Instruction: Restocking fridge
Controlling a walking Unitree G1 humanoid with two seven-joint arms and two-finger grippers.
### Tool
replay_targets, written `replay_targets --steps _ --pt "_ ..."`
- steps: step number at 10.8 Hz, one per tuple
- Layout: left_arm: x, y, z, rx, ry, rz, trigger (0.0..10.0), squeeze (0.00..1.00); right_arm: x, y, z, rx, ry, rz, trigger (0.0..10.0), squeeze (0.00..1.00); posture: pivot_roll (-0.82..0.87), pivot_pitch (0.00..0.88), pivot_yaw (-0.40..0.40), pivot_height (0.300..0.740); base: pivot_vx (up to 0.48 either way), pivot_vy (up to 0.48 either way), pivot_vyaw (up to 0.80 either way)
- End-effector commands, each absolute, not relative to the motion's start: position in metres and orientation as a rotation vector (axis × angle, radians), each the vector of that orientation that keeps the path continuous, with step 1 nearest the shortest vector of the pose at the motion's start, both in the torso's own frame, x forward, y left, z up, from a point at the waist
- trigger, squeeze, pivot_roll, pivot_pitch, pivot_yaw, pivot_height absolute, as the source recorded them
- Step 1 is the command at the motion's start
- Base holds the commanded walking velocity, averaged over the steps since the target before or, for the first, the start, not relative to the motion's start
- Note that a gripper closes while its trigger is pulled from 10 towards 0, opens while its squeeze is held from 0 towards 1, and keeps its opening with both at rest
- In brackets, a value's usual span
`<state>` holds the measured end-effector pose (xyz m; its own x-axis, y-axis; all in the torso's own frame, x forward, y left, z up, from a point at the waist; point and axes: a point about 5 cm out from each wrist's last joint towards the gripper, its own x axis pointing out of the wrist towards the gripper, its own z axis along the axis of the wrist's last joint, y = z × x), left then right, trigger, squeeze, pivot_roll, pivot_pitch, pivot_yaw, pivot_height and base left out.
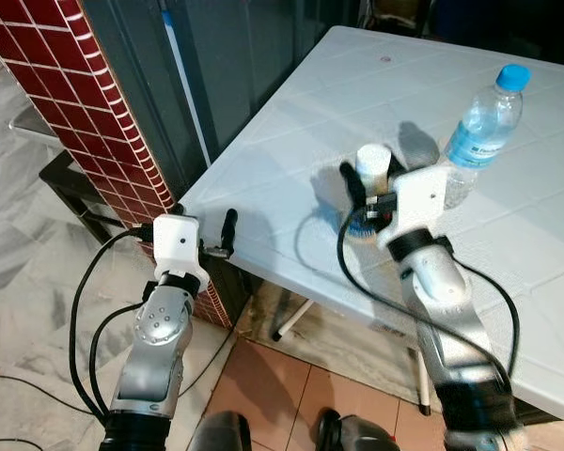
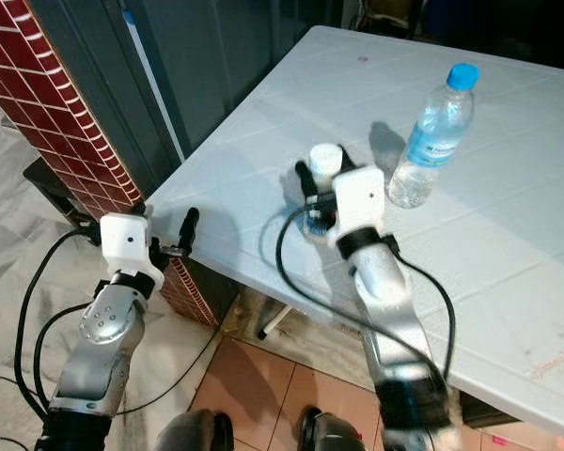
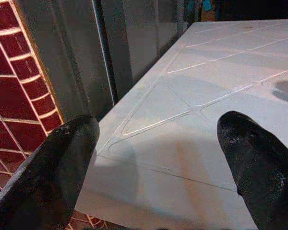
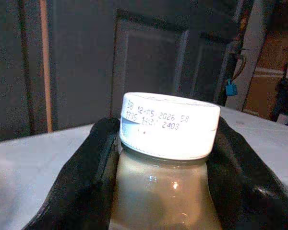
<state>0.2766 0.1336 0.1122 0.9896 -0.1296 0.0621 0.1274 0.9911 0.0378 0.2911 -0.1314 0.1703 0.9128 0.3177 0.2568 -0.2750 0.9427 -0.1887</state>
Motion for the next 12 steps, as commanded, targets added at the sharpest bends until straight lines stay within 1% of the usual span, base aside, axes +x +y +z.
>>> replay_targets --steps 1,2,3,4,5,6,7,8,12 --pt "0.274 0.137 0.110 0.042 -0.056 -0.114 10.0 0.00 0.286 -0.129 0.177 -0.164 -0.319 0.312 10.0 0.00 -0.01 0.061 0.053 0.740 0.000 0.000 0.00" --pt "0.274 0.137 0.109 0.041 -0.055 -0.112 10.0 0.00 0.283 -0.130 0.170 -0.173 -0.290 0.307 10.0 0.00 -0.01 0.061 0.053 0.740 0.000 0.000 0.00" --pt "0.274 0.137 0.109 0.041 -0.055 -0.113 10.0 0.00 0.281 -0.131 0.167 -0.177 -0.279 0.302 10.0 0.02 -0.01 0.061 0.053 0.740 0.000 0.000 0.00" --pt "0.274 0.137 0.109 0.042 -0.056 -0.116 10.0 0.00 0.280 -0.132 0.164 -0.179 -0.270 0.301 10.0 0.73 -0.01 0.062 0.055 0.740 0.000 0.000 0.00" --pt "0.274 0.137 0.109 0.043 -0.057 -0.116 10.0 0.00 0.279 -0.132 0.164 -0.183 -0.267 0.297 10.0 0.81 -0.01 0.061 0.056 0.740 0.000 0.000 0.00" --pt "0.273 0.137 0.109 0.044 -0.057 -0.116 10.0 0.00 0.278 -0.132 0.164 -0.185 -0.267 0.295 10.0 0.81 -0.01 0.061 0.056 0.740 0.000 0.000 0.00" --pt "0.273 0.138 0.109 0.043 -0.055 -0.116 10.0 0.00 0.277 -0.131 0.166 -0.185 -0.273 0.304 10.0 0.86 -0.01 0.061 0.056 0.740 0.000 0.000 0.00" --pt "0.273 0.138 0.108 0.043 -0.054 -0.115 10.0 0.00 0.277 -0.130 0.171 -0.184 -0.287 0.312 10.0 1.00 -0.01 0.061 0.056 0.740 0.000 0.000 0.00" --pt "0.273 0.137 0.108 0.042 -0.053 -0.118 10.0 0.00 0.268 -0.130 0.183 -0.165 -0.305 0.337 10.0 1.00 -0.02 0.060 0.053 0.740 0.000 0.000 0.00"
